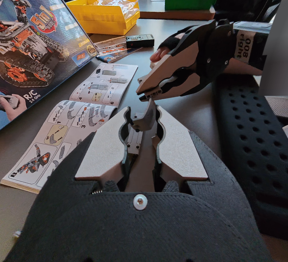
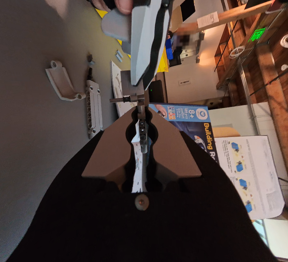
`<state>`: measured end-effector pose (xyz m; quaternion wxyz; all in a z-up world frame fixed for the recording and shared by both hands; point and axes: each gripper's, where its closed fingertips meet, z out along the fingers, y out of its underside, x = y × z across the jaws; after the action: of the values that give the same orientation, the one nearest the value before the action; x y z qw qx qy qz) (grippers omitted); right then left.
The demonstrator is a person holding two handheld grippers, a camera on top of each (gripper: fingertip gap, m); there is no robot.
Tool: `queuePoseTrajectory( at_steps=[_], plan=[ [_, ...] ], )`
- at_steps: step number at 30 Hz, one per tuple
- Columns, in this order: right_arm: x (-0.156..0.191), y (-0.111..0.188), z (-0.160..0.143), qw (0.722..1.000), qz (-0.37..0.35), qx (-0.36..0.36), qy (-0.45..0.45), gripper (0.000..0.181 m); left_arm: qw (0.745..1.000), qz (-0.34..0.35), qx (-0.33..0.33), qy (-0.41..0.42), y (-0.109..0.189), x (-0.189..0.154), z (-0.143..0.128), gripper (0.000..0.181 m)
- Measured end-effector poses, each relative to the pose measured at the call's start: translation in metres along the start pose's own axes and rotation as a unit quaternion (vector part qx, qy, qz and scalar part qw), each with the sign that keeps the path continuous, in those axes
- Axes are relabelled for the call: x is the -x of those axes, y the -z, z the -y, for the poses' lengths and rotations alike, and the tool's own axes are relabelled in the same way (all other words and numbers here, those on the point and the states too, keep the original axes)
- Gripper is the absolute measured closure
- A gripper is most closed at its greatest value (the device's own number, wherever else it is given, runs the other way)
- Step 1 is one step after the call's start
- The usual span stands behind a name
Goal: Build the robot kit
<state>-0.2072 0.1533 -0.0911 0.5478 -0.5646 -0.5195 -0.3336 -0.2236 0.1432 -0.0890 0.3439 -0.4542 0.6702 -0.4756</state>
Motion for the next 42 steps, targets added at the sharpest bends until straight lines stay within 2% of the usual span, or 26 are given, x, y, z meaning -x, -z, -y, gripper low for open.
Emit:
queuePoseTrajectory(
  at_steps=[4,6,8,11,14,18,21,24,26,28,29,30,31,34,35,36,38,40,42],
  plan=[
    [0.001,-0.001,0.006,0.999,-0.009,-0.002,0.031,0.174,0.999,0.001,0.03,-0.035,-0.006,-0.007,-0.009,0.157],
    [0.0,-0.002,0.007,0.999,-0.018,-0.005,0.042,0.174,0.999,-0.013,0.033,-0.006,-0.008,-0.009,-0.011,0.163],
    [-0.004,-0.002,0.007,0.999,-0.027,-0.009,0.026,0.169,0.997,-0.058,0.032,0.026,-0.008,-0.02,-0.011,0.181],
    [-0.015,-0.002,0.003,0.998,-0.04,-0.011,-0.036,0.164,0.997,-0.062,0.016,0.05,-0.005,-0.018,-0.006,0.181],
    [-0.028,0.001,-0.007,0.985,-0.036,-0.022,-0.166,0.159,0.998,-0.025,-0.003,0.053,0.0,-0.004,0.001,0.181],
    [-0.038,0.007,-0.008,0.915,0.016,-0.077,-0.396,0.147,1.0,0.014,-0.019,0.002,0.001,-0.001,0.008,0.18],
    [-0.05,0.013,-0.01,0.874,0.016,-0.114,-0.471,0.139,0.999,0.027,-0.033,0.005,0.003,0.002,0.013,0.18],
    [-0.063,0.018,-0.017,0.822,0.012,-0.136,-0.552,0.137,0.998,0.039,-0.045,0.01,0.005,0.006,0.015,0.181],
    [-0.066,0.018,-0.022,0.764,0.03,-0.152,-0.626,0.134,0.998,0.031,-0.049,0.018,0.005,0.004,0.016,0.181],
    [-0.067,0.017,-0.022,0.681,0.069,-0.18,-0.707,0.131,0.998,0.021,-0.058,0.028,0.004,0.0,0.019,0.181],
    [-0.066,0.016,-0.021,0.645,0.089,-0.19,-0.735,0.122,0.997,0.015,-0.064,0.034,0.003,-0.003,0.021,0.181],
    [-0.064,0.014,-0.02,0.635,0.101,-0.189,-0.742,0.113,0.997,0.009,-0.068,0.046,0.001,-0.005,0.021,0.181],
    [-0.06,0.012,-0.019,0.656,0.103,-0.179,-0.726,0.109,0.996,0.008,-0.069,0.061,0.0,-0.004,0.02,0.181],
    [-0.052,0.008,-0.019,0.792,0.065,-0.125,-0.594,0.096,0.994,0.012,-0.051,0.095,-0.004,-0.001,0.012,0.181],
    [-0.046,0.006,-0.02,0.829,0.059,-0.1,-0.547,0.092,0.994,0.012,-0.047,0.1,-0.005,-0.001,0.01,0.181],
    [-0.04,0.004,-0.019,0.854,0.061,-0.08,-0.511,0.089,0.993,0.01,-0.043,0.107,-0.006,-0.002,0.009,0.181],
    [-0.029,0.0,-0.013,0.867,0.076,-0.07,-0.488,0.094,0.992,0.005,-0.032,0.119,-0.009,-0.004,0.005,0.181],
    [-0.024,-0.001,-0.009,0.857,0.096,-0.07,-0.501,0.118,0.991,-0.002,-0.028,0.13,-0.011,-0.007,0.004,0.181],
    [-0.024,0.0,-0.011,0.841,0.111,-0.076,-0.525,0.122,0.988,-0.011,-0.03,0.148,-0.012,-0.008,0.004,0.181]
  ],
)
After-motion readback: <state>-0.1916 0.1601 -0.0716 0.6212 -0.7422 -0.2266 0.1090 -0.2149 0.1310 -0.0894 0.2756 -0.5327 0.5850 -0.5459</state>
